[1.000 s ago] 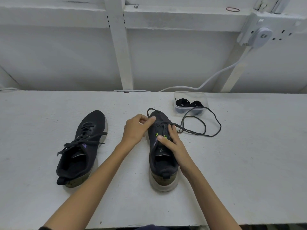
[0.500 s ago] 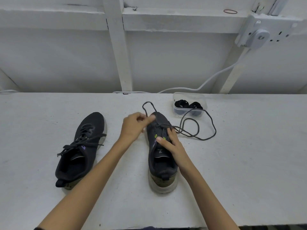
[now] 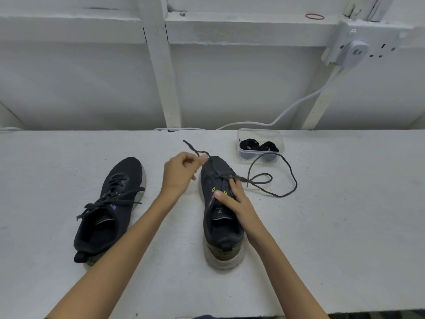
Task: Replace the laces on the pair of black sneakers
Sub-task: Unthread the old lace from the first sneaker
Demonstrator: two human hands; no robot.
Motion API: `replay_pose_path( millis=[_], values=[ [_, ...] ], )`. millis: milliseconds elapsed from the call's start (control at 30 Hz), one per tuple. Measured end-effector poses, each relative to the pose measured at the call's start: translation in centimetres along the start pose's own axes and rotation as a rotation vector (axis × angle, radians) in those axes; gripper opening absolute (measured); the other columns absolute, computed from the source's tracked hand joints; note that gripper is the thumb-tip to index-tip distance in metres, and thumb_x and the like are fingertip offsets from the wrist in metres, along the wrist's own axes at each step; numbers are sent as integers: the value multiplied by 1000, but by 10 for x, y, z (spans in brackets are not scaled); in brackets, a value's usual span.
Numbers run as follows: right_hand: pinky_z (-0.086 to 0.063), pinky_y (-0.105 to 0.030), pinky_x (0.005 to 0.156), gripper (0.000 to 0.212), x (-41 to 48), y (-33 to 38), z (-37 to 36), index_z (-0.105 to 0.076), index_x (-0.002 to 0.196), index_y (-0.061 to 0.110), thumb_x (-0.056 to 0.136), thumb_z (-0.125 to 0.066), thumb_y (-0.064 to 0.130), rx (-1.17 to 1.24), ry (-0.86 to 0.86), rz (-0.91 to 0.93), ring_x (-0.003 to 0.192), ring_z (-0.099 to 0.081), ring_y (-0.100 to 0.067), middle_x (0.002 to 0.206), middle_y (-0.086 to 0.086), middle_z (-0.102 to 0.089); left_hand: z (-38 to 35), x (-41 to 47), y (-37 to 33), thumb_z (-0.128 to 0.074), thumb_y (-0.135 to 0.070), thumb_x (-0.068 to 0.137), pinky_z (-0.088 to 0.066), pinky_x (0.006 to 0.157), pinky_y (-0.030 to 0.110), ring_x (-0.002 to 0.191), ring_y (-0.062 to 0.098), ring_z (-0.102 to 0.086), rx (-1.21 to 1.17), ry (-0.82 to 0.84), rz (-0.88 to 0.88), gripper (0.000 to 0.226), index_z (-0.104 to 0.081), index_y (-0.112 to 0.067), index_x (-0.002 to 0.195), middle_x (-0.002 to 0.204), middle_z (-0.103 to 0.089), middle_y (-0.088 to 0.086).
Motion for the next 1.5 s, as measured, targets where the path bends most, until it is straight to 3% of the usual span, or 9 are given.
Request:
replay_pose_path(
  millis=[300, 533, 767, 867, 1000, 1100, 1200, 1333, 1500],
  values=[
    [-34, -40, 116, 79, 0, 4, -2, -47, 142, 39, 72, -72, 62, -15, 13, 43, 138, -37, 0, 152, 17, -33, -16, -2, 0, -73, -9, 84, -54, 60, 20, 51, 4, -59, 142, 160, -55, 7, -67, -12, 81, 69, -65, 1],
    [-37, -37, 114, 51, -2, 10, -3, -55, 125, 50, 77, -70, 51, 4, 16, 66, 132, -44, 3, 146, 18, -40, -21, -10, 24, -79, -31, 80, -59, 62, 28, 58, 14, -64, 84, 216, 130, 31, -70, -2, 82, 72, -70, 10],
    [-35, -37, 115, 64, -1, 6, -2, -51, 135, 45, 75, -71, 55, 4, 18, 58, 135, -40, 3, 149, 20, -37, -24, -5, 5, -74, -12, 84, -59, 66, 33, 53, 11, -61, 66, 151, -11, 9, -69, -8, 77, 63, -65, 4],
    [-31, -40, 118, 85, -2, 2, -1, -42, 144, 42, 69, -73, 66, -16, 13, 21, 140, -33, 2, 156, 22, -28, 3, 8, -9, -70, -11, 87, -59, 68, 34, 50, 4, -60, -52, -60, -43, 7, -68, -10, 81, 63, -64, 3],
    [-39, -40, 112, 55, -4, 7, 1, -60, 127, 39, 75, -70, 55, -30, 1, 41, 129, -49, -5, 140, 11, -51, 21, 16, -13, -70, -26, 89, -60, 73, 36, 57, 6, -63, -97, -111, -16, 15, -68, -12, 85, 71, -66, 3],
    [-42, -23, 105, 41, -4, 8, -1, -61, 125, 42, 84, -70, 45, -19, 19, 44, 123, -49, 7, 141, 15, -49, -8, 1, 11, -75, -41, 82, -61, 75, 38, 67, 15, -65, 5, 129, 95, 30, -69, -12, 81, 76, -69, 4],
    [-41, -6, 91, 32, -5, 11, -1, -59, 118, 46, 90, -67, 33, 0, 39, 48, 112, -47, 24, 132, 26, -47, -26, -12, 26, -80, -30, 78, -59, 75, 38, 68, 19, -65, 94, 211, 91, 23, -70, -11, 84, 74, -67, 5],
    [-37, -37, 114, 62, -2, 6, -1, -54, 133, 45, 75, -71, 60, -25, 27, 49, 136, -40, -2, 151, 16, -36, -16, -5, 10, -71, -15, 87, -59, 73, 44, 58, 16, -61, 54, 101, -7, 10, -67, -9, 79, 67, -65, 5],
    [-38, -33, 112, 61, -4, 7, -1, -47, 136, 51, 80, -71, 53, 3, 33, 57, 133, -42, 4, 149, 23, -36, 19, 5, 4, -69, -24, 90, -59, 73, 42, 53, 3, -60, -158, -189, -18, 16, -65, -9, 84, 69, -63, 1]
  ],
)
Point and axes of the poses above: each hand's wrist, its own x-axis towards the middle knuckle, its own z-axis out of the back of the hand, y = z × x, the point moved 9 cm from there along x, towards the middle knuckle
